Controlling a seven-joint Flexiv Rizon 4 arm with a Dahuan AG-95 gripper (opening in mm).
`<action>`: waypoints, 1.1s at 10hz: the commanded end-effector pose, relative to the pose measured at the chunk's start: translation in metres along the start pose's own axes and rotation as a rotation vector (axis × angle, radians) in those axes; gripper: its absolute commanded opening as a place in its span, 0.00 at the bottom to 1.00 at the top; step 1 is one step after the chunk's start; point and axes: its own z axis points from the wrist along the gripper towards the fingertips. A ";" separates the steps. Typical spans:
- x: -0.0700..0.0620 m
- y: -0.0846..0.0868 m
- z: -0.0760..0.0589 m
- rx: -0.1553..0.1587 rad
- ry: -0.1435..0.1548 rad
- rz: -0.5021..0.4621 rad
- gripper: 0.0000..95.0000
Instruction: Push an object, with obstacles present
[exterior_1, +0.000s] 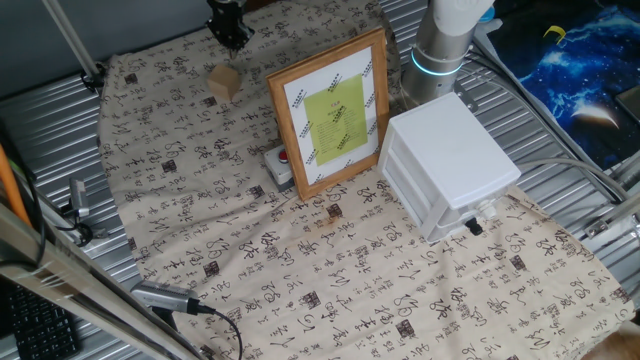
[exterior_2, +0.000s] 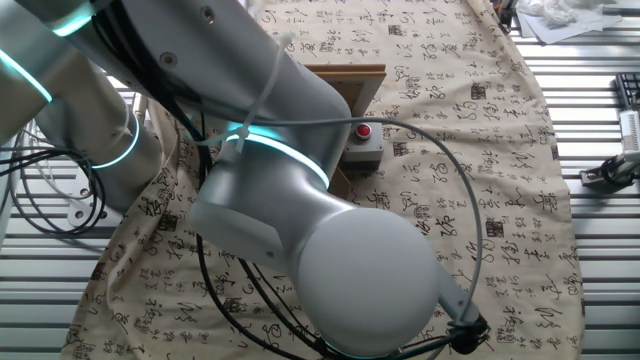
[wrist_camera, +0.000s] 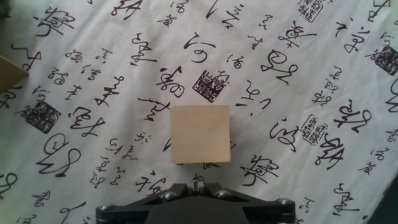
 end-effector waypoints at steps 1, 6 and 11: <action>0.000 0.000 0.000 0.001 0.000 0.001 0.00; 0.000 0.000 0.000 -0.008 0.021 -0.007 0.00; 0.000 0.000 0.000 0.011 0.050 -0.003 0.00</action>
